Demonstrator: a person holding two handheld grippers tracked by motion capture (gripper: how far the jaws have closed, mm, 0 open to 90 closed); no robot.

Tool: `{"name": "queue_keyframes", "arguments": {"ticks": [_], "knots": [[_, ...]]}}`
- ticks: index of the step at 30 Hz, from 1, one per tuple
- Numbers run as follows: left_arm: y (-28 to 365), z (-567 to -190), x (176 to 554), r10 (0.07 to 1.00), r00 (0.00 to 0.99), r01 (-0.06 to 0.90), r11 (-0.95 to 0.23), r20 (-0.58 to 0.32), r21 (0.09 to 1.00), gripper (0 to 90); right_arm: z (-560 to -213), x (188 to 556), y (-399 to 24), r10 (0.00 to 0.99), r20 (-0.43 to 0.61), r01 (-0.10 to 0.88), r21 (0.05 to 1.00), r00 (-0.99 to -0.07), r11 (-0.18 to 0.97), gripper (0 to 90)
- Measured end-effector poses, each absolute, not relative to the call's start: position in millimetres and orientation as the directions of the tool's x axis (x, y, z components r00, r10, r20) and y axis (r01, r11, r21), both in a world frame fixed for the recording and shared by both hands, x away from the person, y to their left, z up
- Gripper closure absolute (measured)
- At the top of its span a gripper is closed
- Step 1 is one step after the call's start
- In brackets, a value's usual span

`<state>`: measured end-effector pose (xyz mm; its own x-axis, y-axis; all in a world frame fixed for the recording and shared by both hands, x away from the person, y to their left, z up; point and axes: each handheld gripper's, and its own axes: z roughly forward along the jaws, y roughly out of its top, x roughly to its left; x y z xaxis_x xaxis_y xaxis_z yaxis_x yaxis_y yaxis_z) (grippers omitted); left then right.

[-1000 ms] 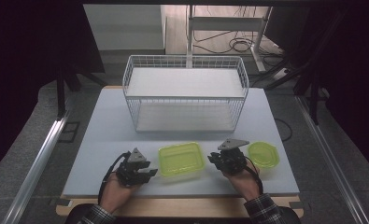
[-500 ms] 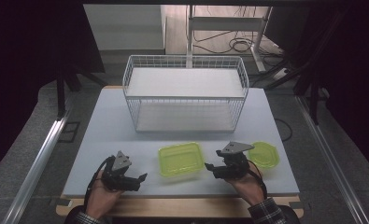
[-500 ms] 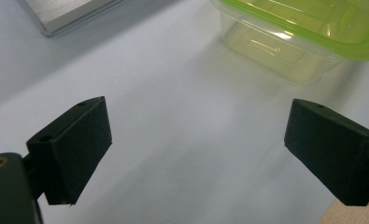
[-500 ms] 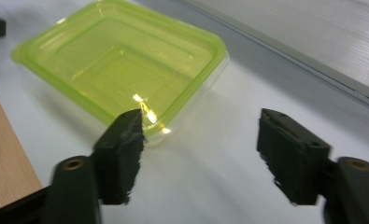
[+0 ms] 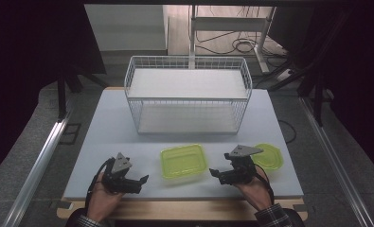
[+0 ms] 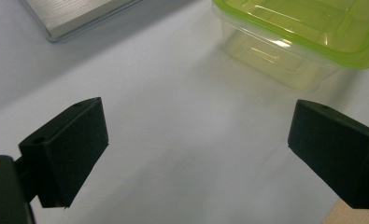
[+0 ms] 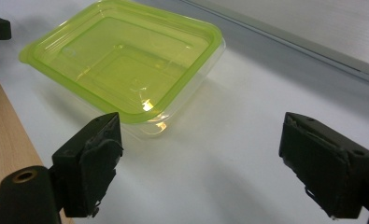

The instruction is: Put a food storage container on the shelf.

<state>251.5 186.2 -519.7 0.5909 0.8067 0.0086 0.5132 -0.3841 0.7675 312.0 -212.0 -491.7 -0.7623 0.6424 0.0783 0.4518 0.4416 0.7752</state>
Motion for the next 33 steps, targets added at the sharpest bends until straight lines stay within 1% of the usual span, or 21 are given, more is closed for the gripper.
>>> {"name": "queue_keyframes", "arguments": {"ticks": [4,6,8,10,12,17,19,22,24,25,27,30,32,33], "knots": [[185.5,-520.8,252.7,0.806,0.591,0.504,-0.386,0.017,0.772,3.5,-493.1,315.7,-211.8,0.661,0.097,0.475,0.773,-0.744,0.421,8.5],[185.2,-521.0,252.9,0.805,0.592,0.503,-0.39,0.021,0.772,3.3,-493.3,318.4,-210.7,0.664,0.115,0.492,0.765,-0.739,0.415,4.9],[185.0,-521.4,253.2,0.805,0.593,0.502,-0.393,0.024,0.77,3.3,-492.8,320.1,-208.1,0.671,0.129,0.511,0.755,-0.73,0.41,4.0],[184.6,-521.7,253.3,0.804,0.594,0.501,-0.398,0.029,0.769,3.3,-491.9,322.0,-205.2,0.676,0.153,0.536,0.741,-0.721,0.404,5.2],[184.1,-521.8,253.1,0.804,0.594,0.5,-0.401,0.033,0.767,3.4,-490.8,324.3,-200.8,0.674,0.169,0.554,0.725,-0.719,0.409,10.5],[183.4,-522.6,253.7,0.804,0.594,0.503,-0.404,0.034,0.764,3.5,-489.7,334.7,-193.3,0.66,0.241,0.594,0.708,-0.712,0.382,29.6],[183.4,-522.6,253.7,0.803,0.595,0.505,-0.407,0.034,0.761,3.6,-492.0,341.7,-190.0,0.661,0.264,0.614,0.695,-0.703,0.375,35.4],[183.0,-522.8,253.8,0.802,0.596,0.505,-0.412,0.039,0.759,3.7,-496.3,353.0,-185.3,0.66,0.309,0.643,0.682,-0.685,0.348,43.1],[182.8,-523.0,253.9,0.801,0.597,0.505,-0.414,0.039,0.758,3.8,-496.9,355.9,-183.9,0.66,0.33,0.659,0.672,-0.675,0.339,44.9],[182.3,-523.3,254.0,0.8,0.598,0.506,-0.418,0.042,0.754,3.8,-499.2,362.5,-180.7,0.652,0.368,0.682,0.657,-0.663,0.322,48.9],[181.9,-523.6,253.9,0.8,0.599,0.508,-0.419,0.042,0.752,3.9,-499.7,364.2,-179.3,0.653,0.377,0.69,0.649,-0.657,0.319,49.9],[181.0,-523.8,253.8,0.797,0.602,0.504,-0.424,0.046,0.752,4.0,-504.1,373.1,-176.0,0.646,0.441,0.734,0.614,-0.623,0.289,59.9],[180.5,-523.8,253.7,0.796,0.603,0.503,-0.427,0.049,0.751,4.1,-505.5,376.3,-177.3,0.646,0.479,0.763,0.588,-0.595,0.266,64.9],[180.2,-523.9,253.7,0.795,0.605,0.502,-0.43,0.05,0.75,4.1,-506.6,377.4,-178.1,0.634,0.514,0.781,0.573,-0.578,0.247,67.1]]}}
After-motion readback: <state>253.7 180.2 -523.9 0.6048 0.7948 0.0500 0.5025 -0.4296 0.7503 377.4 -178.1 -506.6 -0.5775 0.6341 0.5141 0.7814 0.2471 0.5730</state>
